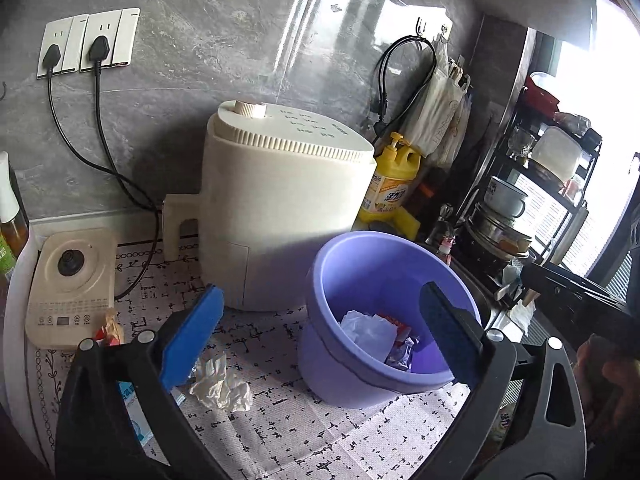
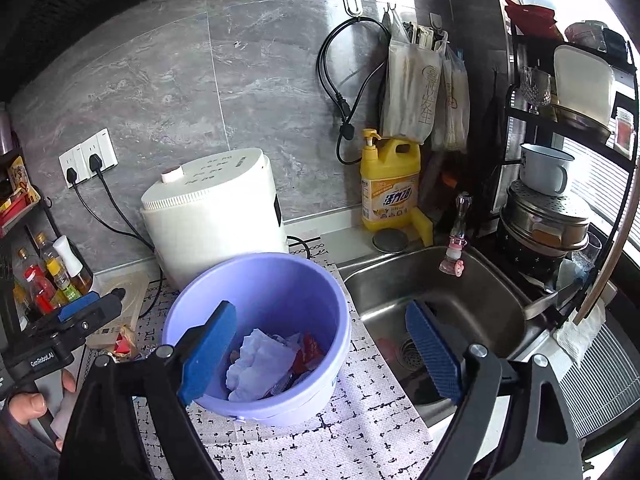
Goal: Collect trash
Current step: 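Withdraw both tools from the bucket back toward the counter trash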
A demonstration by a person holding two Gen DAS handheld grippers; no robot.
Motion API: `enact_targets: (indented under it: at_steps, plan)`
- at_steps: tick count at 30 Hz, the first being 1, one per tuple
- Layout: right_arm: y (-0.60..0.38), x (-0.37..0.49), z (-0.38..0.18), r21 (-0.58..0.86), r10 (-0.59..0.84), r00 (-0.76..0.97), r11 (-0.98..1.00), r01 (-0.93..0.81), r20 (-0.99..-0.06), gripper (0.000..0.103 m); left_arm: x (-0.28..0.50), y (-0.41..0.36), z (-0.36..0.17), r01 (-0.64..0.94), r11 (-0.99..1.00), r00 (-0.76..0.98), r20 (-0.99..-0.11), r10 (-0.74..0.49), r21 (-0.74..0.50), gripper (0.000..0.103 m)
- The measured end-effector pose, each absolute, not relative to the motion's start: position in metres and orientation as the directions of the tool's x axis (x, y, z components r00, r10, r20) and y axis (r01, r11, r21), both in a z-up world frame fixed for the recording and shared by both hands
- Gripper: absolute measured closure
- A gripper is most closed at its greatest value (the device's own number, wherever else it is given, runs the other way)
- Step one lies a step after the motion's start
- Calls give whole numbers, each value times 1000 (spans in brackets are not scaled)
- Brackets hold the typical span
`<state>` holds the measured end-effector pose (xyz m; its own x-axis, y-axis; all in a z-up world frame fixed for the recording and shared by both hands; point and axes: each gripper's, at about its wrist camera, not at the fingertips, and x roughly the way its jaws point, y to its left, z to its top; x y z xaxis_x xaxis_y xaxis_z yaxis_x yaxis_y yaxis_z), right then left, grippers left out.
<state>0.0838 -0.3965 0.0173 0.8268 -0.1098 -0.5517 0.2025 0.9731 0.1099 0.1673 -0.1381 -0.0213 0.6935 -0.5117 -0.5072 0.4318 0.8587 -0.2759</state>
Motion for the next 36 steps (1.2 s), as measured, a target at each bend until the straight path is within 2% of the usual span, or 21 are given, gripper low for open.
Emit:
enact_targets:
  at_steps: [4, 10, 15, 26, 34, 36]
  plan:
    - [-379, 93, 16, 123, -59, 833, 981, 151, -549, 12, 166, -119, -23, 383, 885, 722, -512, -465, -264, 6]
    - [-337, 108, 15, 123, 42, 833, 992, 31, -551, 12, 164, -77, -26, 282, 919, 760, -521, -389, -276, 6]
    - [-304, 115, 13, 131, 116, 824, 990, -51, -554, 17, 156, -40, -28, 216, 932, 779, -524, -345, -292, 6]
    - [-232, 135, -12, 146, 243, 751, 970, -194, -614, 38, 150, 23, -55, 109, 943, 772, -571, -280, -314, 7]
    - [-184, 141, -38, 170, 304, 695, 951, -257, -652, 51, 158, 55, -84, 78, 937, 728, -622, -286, -340, 25]
    - [-177, 142, -47, 180, 308, 683, 950, -254, -662, 55, 163, 61, -95, 72, 935, 707, -644, -294, -348, 34]
